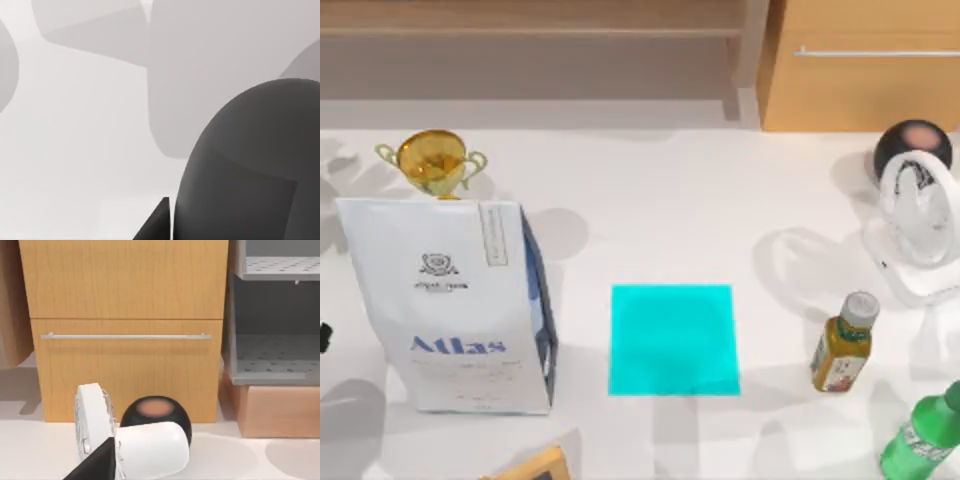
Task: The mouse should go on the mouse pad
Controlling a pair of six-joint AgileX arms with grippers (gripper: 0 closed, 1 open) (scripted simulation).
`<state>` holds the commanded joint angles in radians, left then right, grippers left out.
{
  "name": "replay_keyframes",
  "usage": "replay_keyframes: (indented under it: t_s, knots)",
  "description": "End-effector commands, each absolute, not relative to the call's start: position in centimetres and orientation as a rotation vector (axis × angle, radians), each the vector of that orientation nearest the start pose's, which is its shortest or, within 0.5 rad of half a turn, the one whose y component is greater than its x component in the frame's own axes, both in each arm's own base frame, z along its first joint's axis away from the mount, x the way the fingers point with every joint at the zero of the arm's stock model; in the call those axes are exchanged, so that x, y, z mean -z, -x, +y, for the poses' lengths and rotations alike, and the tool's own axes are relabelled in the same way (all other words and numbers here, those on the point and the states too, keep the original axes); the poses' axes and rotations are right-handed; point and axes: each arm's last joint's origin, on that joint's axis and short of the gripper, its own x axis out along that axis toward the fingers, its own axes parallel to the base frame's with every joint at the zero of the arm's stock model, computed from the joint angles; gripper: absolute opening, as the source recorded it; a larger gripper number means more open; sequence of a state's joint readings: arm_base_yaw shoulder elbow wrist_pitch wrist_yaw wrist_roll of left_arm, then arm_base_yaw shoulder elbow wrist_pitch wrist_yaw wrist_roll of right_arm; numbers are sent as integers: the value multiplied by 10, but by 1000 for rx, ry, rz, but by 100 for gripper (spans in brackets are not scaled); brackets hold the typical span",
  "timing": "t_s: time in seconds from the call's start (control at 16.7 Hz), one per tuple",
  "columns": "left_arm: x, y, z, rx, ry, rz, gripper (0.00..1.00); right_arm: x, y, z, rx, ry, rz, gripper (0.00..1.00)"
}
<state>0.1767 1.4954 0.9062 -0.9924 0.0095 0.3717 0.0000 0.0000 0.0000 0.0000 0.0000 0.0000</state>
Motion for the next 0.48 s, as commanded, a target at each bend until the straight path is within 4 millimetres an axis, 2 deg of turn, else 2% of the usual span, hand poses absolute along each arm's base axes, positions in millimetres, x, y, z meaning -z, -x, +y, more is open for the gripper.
replay_keyframes:
  t_s: [0.18,0.48]
  knots:
    - [-209,-236,42,161,-152,1538,0,-160,-106,-1,0,0,0,100]
    - [-212,-235,42,158,-153,1538,0,-160,-106,-1,0,0,0,100]
